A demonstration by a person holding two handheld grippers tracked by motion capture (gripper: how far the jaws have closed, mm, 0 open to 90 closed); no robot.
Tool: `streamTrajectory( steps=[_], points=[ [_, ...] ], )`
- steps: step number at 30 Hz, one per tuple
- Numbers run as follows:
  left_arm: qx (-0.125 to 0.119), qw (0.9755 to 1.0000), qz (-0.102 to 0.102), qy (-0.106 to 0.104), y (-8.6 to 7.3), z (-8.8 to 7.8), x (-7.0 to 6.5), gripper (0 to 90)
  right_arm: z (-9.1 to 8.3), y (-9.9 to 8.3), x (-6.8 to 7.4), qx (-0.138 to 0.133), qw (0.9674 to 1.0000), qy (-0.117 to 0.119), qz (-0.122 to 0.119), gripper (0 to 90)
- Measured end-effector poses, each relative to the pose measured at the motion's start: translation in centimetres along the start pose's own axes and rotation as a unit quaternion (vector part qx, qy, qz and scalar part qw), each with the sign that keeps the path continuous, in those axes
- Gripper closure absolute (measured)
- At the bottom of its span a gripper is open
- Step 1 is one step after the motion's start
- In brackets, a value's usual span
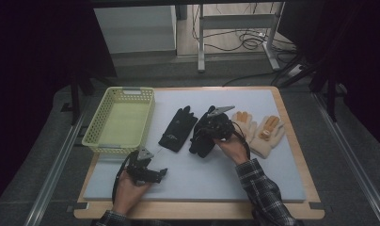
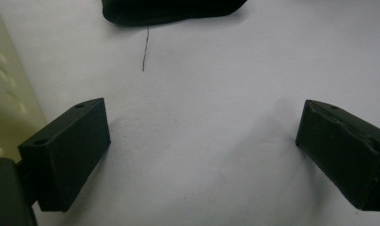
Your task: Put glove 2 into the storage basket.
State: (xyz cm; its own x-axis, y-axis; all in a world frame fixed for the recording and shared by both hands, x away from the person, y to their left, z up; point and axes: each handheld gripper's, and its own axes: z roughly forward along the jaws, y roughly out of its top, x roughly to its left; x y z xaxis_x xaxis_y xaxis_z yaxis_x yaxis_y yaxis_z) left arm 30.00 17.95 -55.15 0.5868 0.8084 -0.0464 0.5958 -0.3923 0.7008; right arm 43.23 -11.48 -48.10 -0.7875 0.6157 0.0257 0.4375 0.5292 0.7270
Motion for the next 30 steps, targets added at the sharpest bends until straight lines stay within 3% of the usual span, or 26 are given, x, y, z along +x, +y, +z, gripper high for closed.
streamTrajectory(
  steps=[2, 6, 8, 13, 15, 16, 18, 19, 24, 30],
  points=[
    [0.0, 1.0, 0.0, 0.0, 0.0, 0.0, 0.0, 3.7, -1.3, -0.2, 1.3, 0.003, 0.9996, 0.021, -0.021, 78.6],
    [0.0, 1.0, 0.001, 0.0, 0.0, 0.0, 0.0, 3.7, -2.4, -0.7, 2.7, 0.006, 0.9981, 0.049, -0.036, 78.5],
    [-0.002, 1.0, -0.001, 0.001, 0.0, 0.0, 0.0, 3.7, -3.3, -1.6, 4.1, 0.012, 0.9958, 0.073, -0.054, 78.3],
    [-0.001, 1.0, -0.001, 0.001, 0.0, 0.0, 0.0, 3.6, -3.7, -3.3, 5.6, 0.022, 0.9935, 0.088, -0.068, 77.2],
    [-0.002, 1.0, -0.002, 0.0, 0.0, 0.0, 0.0, 3.6, -3.5, -4.4, 6.1, 0.027, 0.9934, 0.083, -0.075, 70.6],
    [-0.002, 1.0, -0.002, 0.0, 0.0, 0.0, 0.0, 3.6, -3.5, -4.9, 6.2, 0.024, 0.9943, 0.072, -0.075, 60.4],
    [-0.002, 1.0, -0.002, 0.001, 0.0, 0.0, 0.0, 3.7, -3.6, -5.0, 6.0, 0.021, 0.9949, 0.068, -0.072, 58.9],
    [-0.002, 1.0, -0.002, 0.0, 0.0, 0.0, 0.0, 3.6, -3.9, -4.9, 5.3, 0.008, 0.9961, 0.065, -0.058, 56.6],
    [0.0, 1.0, 0.001, 0.0, 0.0, 0.0, 0.0, 3.6, -4.2, -4.5, 4.1, -0.008, 0.9978, 0.056, -0.035, 53.6],
    [0.0, 1.0, 0.0, 0.0, 0.0, 0.0, 0.0, 3.7, -2.3, -3.5, 3.3, -0.009, 0.9989, 0.044, -0.015, 53.2]
  ],
)
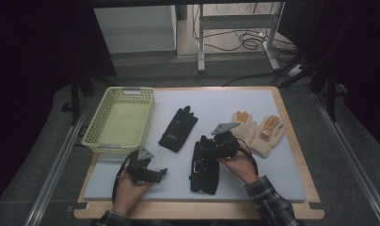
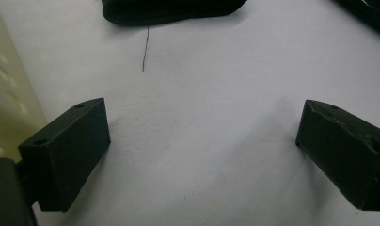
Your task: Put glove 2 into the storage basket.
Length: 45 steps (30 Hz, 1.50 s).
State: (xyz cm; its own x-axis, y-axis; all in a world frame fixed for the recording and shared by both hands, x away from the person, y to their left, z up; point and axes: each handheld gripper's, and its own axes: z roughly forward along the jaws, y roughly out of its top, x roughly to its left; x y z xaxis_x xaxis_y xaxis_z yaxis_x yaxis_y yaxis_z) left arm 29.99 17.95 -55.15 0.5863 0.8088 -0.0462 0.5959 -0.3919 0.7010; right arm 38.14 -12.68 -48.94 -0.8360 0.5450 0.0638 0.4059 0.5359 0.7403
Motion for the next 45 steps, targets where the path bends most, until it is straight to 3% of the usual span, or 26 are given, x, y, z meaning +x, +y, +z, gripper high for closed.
streamTrajectory(
  steps=[6, 14, 25, 31, 35, 39, 43, 45],
  points=[
    [0.0, 1.0, 0.0, 0.0, 0.0, 0.0, 0.0, 3.7, 2.7, 2.1, -0.9, -0.001, 0.9999, -0.008, 0.012, 56.5],
    [0.0, 1.0, 0.001, 0.0, 0.0, 0.0, 0.0, 3.7, 5.8, 4.8, -1.4, 0.003, 0.9996, -0.027, 0.003, 58.3],
    [0.0, 1.0, 0.0, 0.0, 0.0, 0.0, 0.0, 3.7, 10.5, 6.9, -2.1, 0.023, 0.9987, -0.045, 0.005, 35.2],
    [0.0, 1.0, 0.0, 0.0, 0.0, 0.0, 0.0, 3.7, 12.8, 6.9, -2.4, 0.052, 0.9968, -0.06, -0.013, 31.0],
    [0.0, 1.0, -0.001, -0.001, 0.0, 0.0, 0.0, 3.5, 13.1, 6.8, -2.9, 0.05, 0.9981, -0.037, -0.005, 43.7],
    [0.001, 1.0, -0.001, -0.001, 0.0, 0.0, 0.0, 3.5, 12.8, 6.8, -3.1, 0.049, 0.9978, -0.045, 0.009, 62.3],
    [0.001, 1.0, -0.001, -0.001, 0.0, 0.0, 0.0, 3.5, 12.7, 6.9, -2.3, 0.052, 0.9961, -0.068, -0.017, 77.9],
    [0.001, 1.0, -0.001, -0.001, 0.0, 0.0, 0.0, 3.6, 12.7, 6.9, -1.8, 0.053, 0.9947, -0.083, -0.032, 81.2]
  ],
)
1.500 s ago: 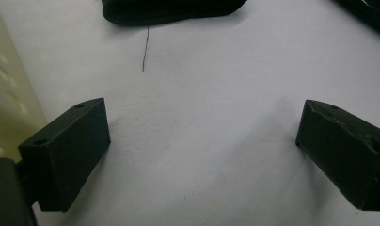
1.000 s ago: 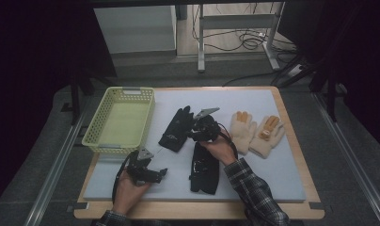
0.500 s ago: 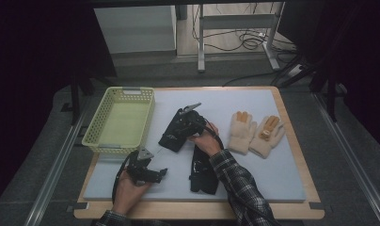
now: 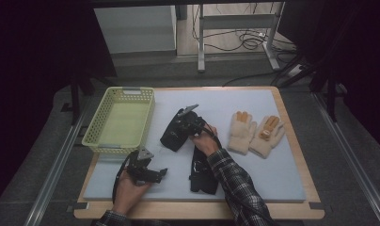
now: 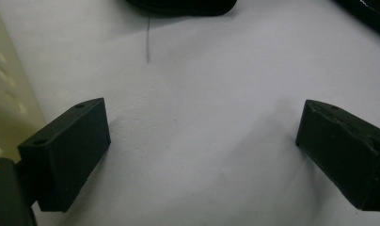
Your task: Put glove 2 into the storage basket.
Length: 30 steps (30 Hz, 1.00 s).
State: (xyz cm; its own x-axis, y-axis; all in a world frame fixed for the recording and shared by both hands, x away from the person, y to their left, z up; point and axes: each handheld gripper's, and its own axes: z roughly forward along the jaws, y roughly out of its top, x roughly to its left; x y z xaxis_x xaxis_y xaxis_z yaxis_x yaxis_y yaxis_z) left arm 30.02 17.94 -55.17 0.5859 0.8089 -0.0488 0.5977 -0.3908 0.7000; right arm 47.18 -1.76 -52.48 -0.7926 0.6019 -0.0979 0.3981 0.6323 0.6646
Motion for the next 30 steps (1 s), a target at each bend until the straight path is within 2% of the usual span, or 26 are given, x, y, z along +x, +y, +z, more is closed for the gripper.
streamTrajectory(
  steps=[2, 6, 12, 13, 15, 19, 20, 23, 25, 27, 30],
  points=[
    [0.0, 1.0, 0.0, 0.0, 0.0, 0.0, 0.0, 3.6, -0.1, 0.0, 0.2, -0.002, 1.0, -0.006, -0.004, 82.1],
    [0.0, 1.0, 0.0, 0.0, 0.0, 0.0, 0.0, 3.7, -0.7, 0.1, -0.1, -0.02, 0.9998, 0.006, 0.002, 82.6],
    [-0.001, 1.0, 0.0, 0.0, 0.0, 0.0, 0.0, 3.7, -2.3, 0.6, -0.1, -0.043, 0.9988, 0.023, -0.004, 82.7],
    [-0.001, 1.0, 0.001, 0.0, 0.0, 0.0, 0.0, 3.7, -3.3, 0.8, 0.1, -0.05, 0.9983, 0.028, -0.01, 82.7],
    [-0.001, 1.0, 0.001, 0.0, 0.0, 0.0, 0.0, 3.7, -3.6, 0.8, 0.2, -0.051, 0.9982, 0.029, -0.011, 82.8],
    [-0.001, 1.0, 0.001, 0.0, 0.0, 0.0, 0.0, 3.7, -5.9, 0.8, 0.4, -0.07, 0.9964, 0.043, -0.023, 82.7],
    [-0.001, 1.0, 0.001, 0.0, 0.0, 0.0, 0.0, 3.7, -5.9, 0.8, 0.4, -0.07, 0.9964, 0.043, -0.023, 82.7],
    [-0.001, 1.0, 0.001, 0.0, 0.0, 0.0, 0.0, 3.7, -7.3, 0.6, 0.4, -0.08, 0.9951, 0.055, -0.017, 82.7],
    [-0.002, 1.0, 0.0, -0.001, 0.0, 0.0, 0.0, 3.7, -9.0, 0.4, 0.5, -0.089, 0.9939, 0.062, -0.019, 82.7],
    [-0.002, 1.0, 0.0, -0.001, 0.0, 0.0, 0.0, 3.7, -9.4, 0.3, 0.5, -0.091, 0.9935, 0.064, -0.021, 82.7],
    [-0.002, 1.0, 0.001, 0.0, 0.0, 0.0, 0.0, 3.7, -11.1, -0.1, 0.8, -0.097, 0.9922, 0.074, -0.024, 82.7]
  ],
)
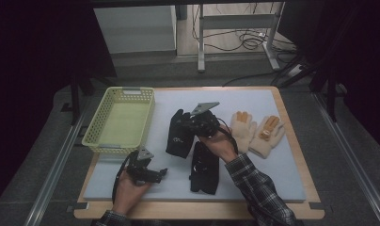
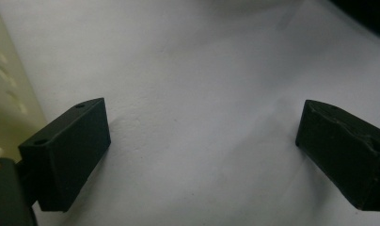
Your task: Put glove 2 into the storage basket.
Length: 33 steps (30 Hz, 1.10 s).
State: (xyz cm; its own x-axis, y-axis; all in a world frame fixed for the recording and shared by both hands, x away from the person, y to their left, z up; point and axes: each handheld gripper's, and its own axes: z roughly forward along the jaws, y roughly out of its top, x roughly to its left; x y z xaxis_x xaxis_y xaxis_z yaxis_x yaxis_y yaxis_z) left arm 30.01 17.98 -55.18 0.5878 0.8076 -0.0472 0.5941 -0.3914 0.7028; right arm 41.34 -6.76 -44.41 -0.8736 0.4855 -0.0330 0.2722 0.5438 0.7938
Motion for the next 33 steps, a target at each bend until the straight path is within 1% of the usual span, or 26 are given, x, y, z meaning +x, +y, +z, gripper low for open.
streamTrajectory(
  steps=[4, 8, 9, 10, 11, 14, 17, 20, 23, 24, 25, 27, 29, 30, 33],
  points=[
    [0.0, 1.0, 0.0, 0.0, 0.0, 0.0, 0.0, 3.7, -2.1, -0.3, 0.7, -0.005, 1.0, 0.007, -0.005, 82.7],
    [-0.001, 1.0, -0.002, 0.001, 0.0, 0.0, 0.0, 3.7, -4.6, -0.8, 1.6, -0.012, 0.9999, 0.007, -0.01, 82.7],
    [-0.001, 1.0, -0.002, 0.0, 0.0, 0.0, 0.0, 3.7, -5.8, -1.3, 2.1, -0.014, 0.9998, 0.006, -0.011, 82.7],
    [-0.001, 1.0, -0.002, 0.0, 0.0, 0.0, 0.0, 3.7, -6.4, -1.6, 2.2, -0.013, 0.9998, 0.005, -0.012, 82.7],
    [-0.001, 1.0, -0.002, 0.0, 0.0, 0.0, 0.0, 3.7, -6.4, -1.6, 2.2, -0.013, 0.9998, 0.005, -0.012, 82.7],
    [-0.001, 1.0, -0.002, 0.0, 0.0, 0.0, 0.0, 3.7, -8.0, -2.6, 2.8, -0.01, 0.9999, 0.001, -0.013, 82.7],
    [0.0, 1.0, -0.003, 0.0, 0.0, 0.0, 0.0, 3.7, -9.0, -3.8, 3.3, -0.006, 0.9999, 0.0, -0.013, 82.7],
    [0.0, 1.0, -0.003, 0.001, 0.0, 0.0, -0.1, 3.7, -9.1, -5.3, 3.6, -0.002, 0.9999, 0.006, -0.008, 82.7],
    [-0.001, 1.0, -0.003, 0.001, 0.0, 0.0, -0.1, 3.7, -8.3, -7.2, 4.0, 0.014, 0.9998, 0.01, -0.004, 82.7],
    [-0.001, 1.0, -0.003, 0.001, 0.0, 0.0, -0.1, 3.7, -7.8, -8.2, 4.2, 0.024, 0.9996, 0.013, -0.002, 82.8],
    [-0.001, 1.0, -0.003, 0.001, 0.0, 0.0, -0.1, 3.7, -7.8, -8.2, 4.2, 0.024, 0.9996, 0.013, -0.002, 82.8],
    [-0.001, 1.0, -0.003, 0.001, 0.0, 0.0, -0.1, 3.8, -7.0, -9.3, 4.2, 0.031, 0.9994, 0.016, 0.004, 83.9],
    [0.001, 1.0, -0.001, 0.001, 0.0, 0.0, 0.0, 3.7, -6.6, -10.0, 4.2, 0.029, 0.9992, 0.022, 0.014, 84.5],
    [0.001, 1.0, -0.001, 0.001, 0.0, 0.0, 0.0, 3.8, -6.3, -10.4, 4.3, 0.029, 0.9992, 0.022, 0.018, 84.5],
    [0.001, 1.0, -0.001, 0.001, 0.0, 0.0, 0.0, 3.7, -5.8, -11.0, 4.4, 0.043, 0.9989, 0.013, 0.012, 84.1]
  ],
)
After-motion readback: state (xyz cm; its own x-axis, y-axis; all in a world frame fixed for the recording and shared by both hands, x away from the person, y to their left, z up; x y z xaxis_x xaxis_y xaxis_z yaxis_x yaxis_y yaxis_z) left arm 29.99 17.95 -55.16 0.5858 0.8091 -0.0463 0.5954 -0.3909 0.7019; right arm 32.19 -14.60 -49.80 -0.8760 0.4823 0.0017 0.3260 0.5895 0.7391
